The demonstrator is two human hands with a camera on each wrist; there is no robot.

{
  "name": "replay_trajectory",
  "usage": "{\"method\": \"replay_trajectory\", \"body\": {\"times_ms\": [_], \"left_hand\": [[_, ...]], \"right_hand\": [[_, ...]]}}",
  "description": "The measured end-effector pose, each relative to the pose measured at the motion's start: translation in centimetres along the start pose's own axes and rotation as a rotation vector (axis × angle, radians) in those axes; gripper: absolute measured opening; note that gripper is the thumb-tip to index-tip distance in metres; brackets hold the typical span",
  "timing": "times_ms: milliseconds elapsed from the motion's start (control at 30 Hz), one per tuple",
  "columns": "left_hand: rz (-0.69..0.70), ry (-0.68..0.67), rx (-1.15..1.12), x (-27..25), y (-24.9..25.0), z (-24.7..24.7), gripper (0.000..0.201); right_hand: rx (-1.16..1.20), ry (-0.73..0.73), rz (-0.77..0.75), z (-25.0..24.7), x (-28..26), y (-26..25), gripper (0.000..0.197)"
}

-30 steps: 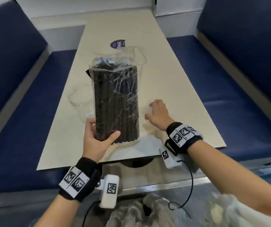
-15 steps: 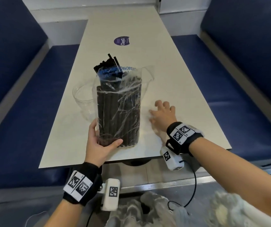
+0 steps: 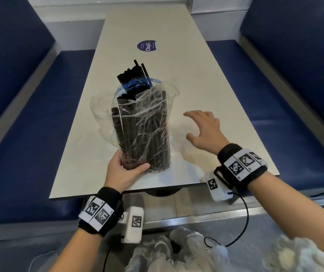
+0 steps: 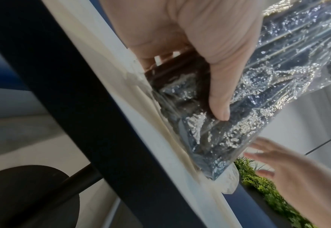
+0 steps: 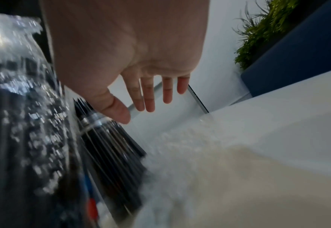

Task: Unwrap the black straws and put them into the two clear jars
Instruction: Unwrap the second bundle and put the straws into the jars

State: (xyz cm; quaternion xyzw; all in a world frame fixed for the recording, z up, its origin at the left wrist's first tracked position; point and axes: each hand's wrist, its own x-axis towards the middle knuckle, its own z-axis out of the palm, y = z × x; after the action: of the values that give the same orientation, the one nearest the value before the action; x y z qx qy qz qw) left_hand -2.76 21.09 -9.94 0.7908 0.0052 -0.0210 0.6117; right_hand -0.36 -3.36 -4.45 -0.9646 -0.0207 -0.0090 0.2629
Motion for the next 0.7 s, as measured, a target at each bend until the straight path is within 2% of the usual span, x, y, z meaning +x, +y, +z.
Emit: {"method": "replay_trajectory", "body": {"times_ms": [67,133,233,267,333,400,600,700], "left_hand": [[-0.005,-0.012,0.001,0.2,0.0,-0.1,0.050],[-0.012,-0.022,-0.012,0.4,0.1,-0.2,0.050],[-0.007,-0.039,-0.032,0.4,0.5,0.0,0.049],[-0.001,-0.052,-0.027,0.5,0.6,0.0,0.048],[0.000,-0.060,-0.013,0.6,0.7,-0.3,0.047],[-0.004,-0.063,0.016,0.7,0.9,-0.6,0.045],[0.079,-0.038,0.102,0.1,2.3,-2.1,0.049],[0.232,0.004,0.013,-0.5,4.2,-3.1,0.072]], "right_hand": [[0.115,0.136,-0.114,-1.3,-0.1,-0.9,0.047],[0.289,0.214,-0.290,-3.1,-0.3,-2.7,0.047],[0.495,0.070,-0.447,-5.7,-0.5,-6.0,0.064],[0.509,0.007,-0.480,-6.1,-0.2,-6.8,0.062],[0.493,-0.027,-0.520,-5.9,0.6,-7.8,0.048],[0.476,0.037,-0.563,-5.1,1.1,-8.4,0.033],[0.565,0.122,-0.574,-3.9,0.4,-8.6,0.013],[0.601,0.104,-0.552,-3.8,0.1,-8.7,0.009]]}}
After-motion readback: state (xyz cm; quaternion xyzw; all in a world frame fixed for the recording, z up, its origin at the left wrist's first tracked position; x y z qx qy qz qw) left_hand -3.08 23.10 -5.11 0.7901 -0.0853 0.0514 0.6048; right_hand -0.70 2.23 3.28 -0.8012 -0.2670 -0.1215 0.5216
